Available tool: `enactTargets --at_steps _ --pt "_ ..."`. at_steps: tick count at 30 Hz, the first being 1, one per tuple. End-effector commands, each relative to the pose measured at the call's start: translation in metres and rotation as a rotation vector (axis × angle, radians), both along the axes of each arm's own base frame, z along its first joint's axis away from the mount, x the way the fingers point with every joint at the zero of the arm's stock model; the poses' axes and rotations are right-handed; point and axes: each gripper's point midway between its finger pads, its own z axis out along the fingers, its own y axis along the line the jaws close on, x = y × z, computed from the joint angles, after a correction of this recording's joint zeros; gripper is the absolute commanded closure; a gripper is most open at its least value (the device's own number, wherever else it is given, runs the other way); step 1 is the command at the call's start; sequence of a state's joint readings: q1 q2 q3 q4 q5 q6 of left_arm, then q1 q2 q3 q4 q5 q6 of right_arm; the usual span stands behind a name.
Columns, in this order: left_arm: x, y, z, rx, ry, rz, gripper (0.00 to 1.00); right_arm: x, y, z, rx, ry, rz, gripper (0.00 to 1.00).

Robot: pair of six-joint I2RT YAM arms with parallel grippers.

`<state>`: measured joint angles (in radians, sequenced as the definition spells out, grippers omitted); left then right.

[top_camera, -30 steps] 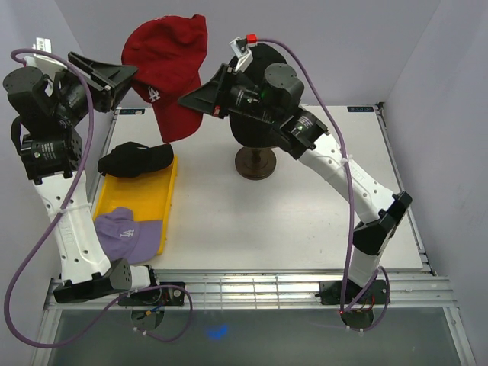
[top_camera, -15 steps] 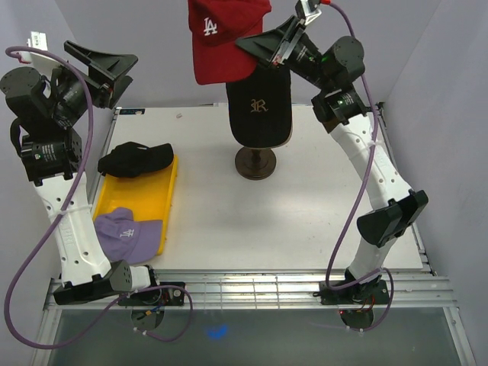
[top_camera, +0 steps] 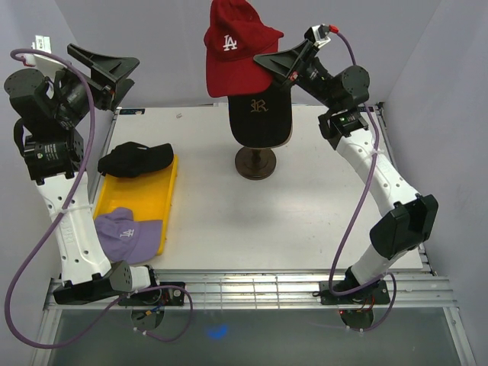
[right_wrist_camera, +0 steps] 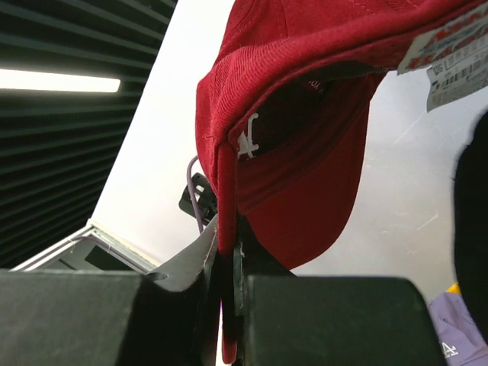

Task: Stack the hats

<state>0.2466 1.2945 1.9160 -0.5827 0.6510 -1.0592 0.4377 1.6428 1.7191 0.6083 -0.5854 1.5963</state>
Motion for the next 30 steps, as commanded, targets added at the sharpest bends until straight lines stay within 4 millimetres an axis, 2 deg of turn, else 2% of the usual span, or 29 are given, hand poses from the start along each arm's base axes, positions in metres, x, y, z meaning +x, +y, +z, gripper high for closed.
enactTargets --at_steps 1,2,4,7,8,12,17,22,24,25,30 --pt "-0.011 -0.005 0.009 0.014 -0.04 -0.012 0.17 -0.038 -0.033 0.042 0.108 -0.154 -0.019 0.92" --pt "-0.012 -0.005 0.009 0.016 -0.04 -0.012 0.17 -0.034 -0.034 0.033 0.104 -0.141 -0.027 0.92" --pt "-0.011 -0.005 0.008 0.017 -0.039 -0.015 0.17 -0.034 -0.043 0.031 0.109 -0.139 -0.04 0.92" --pt "-0.011 -0.005 0.006 0.015 -0.033 -0.017 0.17 -0.028 -0.046 0.012 0.114 -0.098 -0.036 0.92" --pt "-0.01 -0.005 0.006 0.014 -0.031 -0.017 0.17 -0.03 -0.048 0.015 0.123 -0.104 -0.034 0.92" --pt "-0.01 -0.005 0.005 0.014 -0.03 -0.014 0.17 -0.027 -0.049 -0.004 0.12 -0.073 -0.022 0.92" --pt "-0.01 -0.005 0.003 0.013 -0.024 -0.014 0.18 -0.029 -0.05 -0.014 0.124 -0.06 -0.007 0.92" --pt "-0.01 -0.006 -0.001 0.012 -0.016 -0.018 0.18 -0.025 -0.05 -0.033 0.128 -0.007 0.021 0.92" --pt "-0.009 -0.006 -0.001 0.013 -0.017 -0.02 0.19 -0.028 -0.055 -0.035 0.148 -0.002 0.031 0.92" --pt "-0.009 -0.006 -0.002 0.014 -0.014 -0.021 0.19 -0.024 -0.057 -0.043 0.148 0.017 0.02 0.92" --pt "-0.008 -0.007 -0.003 0.014 -0.012 -0.023 0.19 -0.02 -0.062 -0.051 0.143 0.045 0.026 0.92"
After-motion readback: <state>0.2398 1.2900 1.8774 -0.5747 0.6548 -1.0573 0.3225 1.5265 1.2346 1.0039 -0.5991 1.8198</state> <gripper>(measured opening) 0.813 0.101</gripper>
